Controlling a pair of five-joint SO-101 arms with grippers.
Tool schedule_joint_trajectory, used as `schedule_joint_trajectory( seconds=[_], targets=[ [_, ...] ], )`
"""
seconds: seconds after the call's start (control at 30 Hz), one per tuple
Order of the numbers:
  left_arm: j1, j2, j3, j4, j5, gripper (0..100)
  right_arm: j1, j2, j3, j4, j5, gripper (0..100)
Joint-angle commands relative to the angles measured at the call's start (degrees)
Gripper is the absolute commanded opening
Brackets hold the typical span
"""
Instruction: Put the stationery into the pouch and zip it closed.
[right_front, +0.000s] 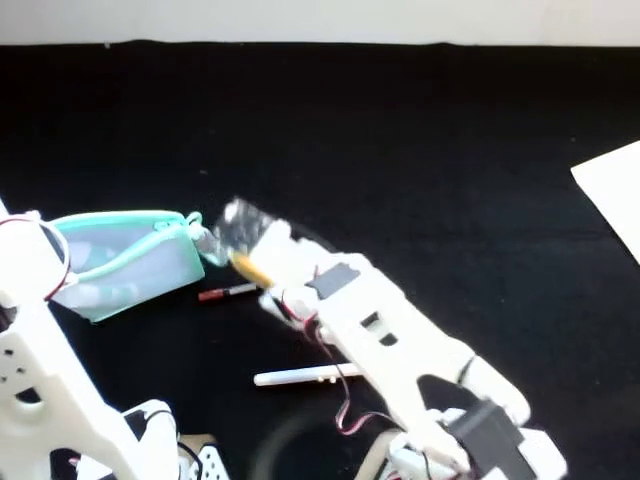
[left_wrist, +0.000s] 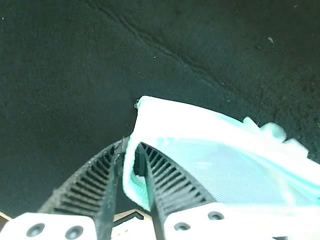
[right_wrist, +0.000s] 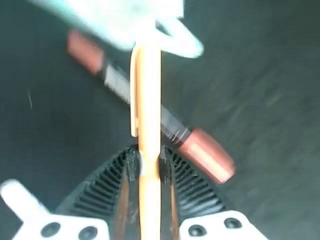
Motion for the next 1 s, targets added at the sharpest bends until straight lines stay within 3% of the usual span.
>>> schedule_joint_trajectory(
  seconds=[0.0,0.43,0.67,0.97],
  targets=[
    [1.0,0.2,3.1,0.2,0.3,1,0.5,-8.2,-7.8,0.7,-6.7,0.8],
    [1.0,0.1,3.6,-0.6,0.3,1,-0.7,-9.7,-33.6,4.6,-21.7,0.8],
    [2.9,0.4,4.1,-1.3,0.3,1,-6.5,-9.5,-51.3,5.1,-22.3,0.8],
    [9.6,0.6,3.6,-1.1,0.6,1,-13.3,-8.4,-48.5,2.6,-27.5,0.8]
  ],
)
